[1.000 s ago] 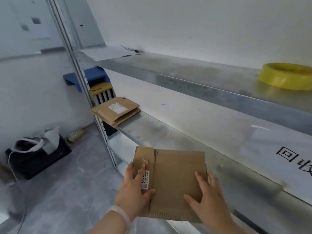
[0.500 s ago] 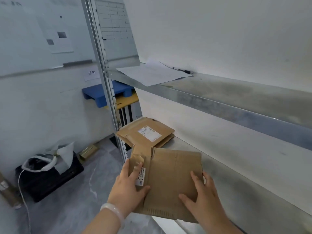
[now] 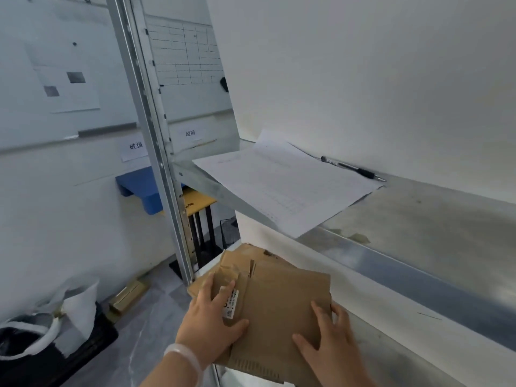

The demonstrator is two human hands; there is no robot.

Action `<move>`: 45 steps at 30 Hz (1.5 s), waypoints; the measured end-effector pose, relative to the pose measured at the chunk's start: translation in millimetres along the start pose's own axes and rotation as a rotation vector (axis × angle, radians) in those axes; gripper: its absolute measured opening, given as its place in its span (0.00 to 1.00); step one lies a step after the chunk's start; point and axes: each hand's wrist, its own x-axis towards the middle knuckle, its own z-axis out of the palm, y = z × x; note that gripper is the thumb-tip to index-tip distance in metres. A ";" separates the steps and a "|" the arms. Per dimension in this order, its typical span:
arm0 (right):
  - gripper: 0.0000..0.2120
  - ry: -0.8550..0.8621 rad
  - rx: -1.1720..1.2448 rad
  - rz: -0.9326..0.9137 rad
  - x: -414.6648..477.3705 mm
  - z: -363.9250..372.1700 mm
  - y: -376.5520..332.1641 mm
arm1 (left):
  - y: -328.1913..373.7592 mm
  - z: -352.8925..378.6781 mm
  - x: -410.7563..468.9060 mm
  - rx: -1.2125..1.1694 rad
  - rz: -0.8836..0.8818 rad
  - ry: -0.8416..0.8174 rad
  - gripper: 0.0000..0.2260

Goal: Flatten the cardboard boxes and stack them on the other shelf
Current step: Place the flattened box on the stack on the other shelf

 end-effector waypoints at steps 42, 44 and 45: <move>0.33 -0.096 -0.387 0.356 117.3 153.9 -73.0 | -95.9 62.5 234.7 0.338 0.885 -0.414 0.30; 0.40 -0.104 -0.431 0.355 116.9 158.9 -71.5 | -97.9 62.6 241.7 0.356 0.883 -0.476 0.39; 0.41 -0.098 -0.438 0.356 115.8 161.3 -70.7 | -98.4 62.6 242.6 0.371 0.885 -0.492 0.43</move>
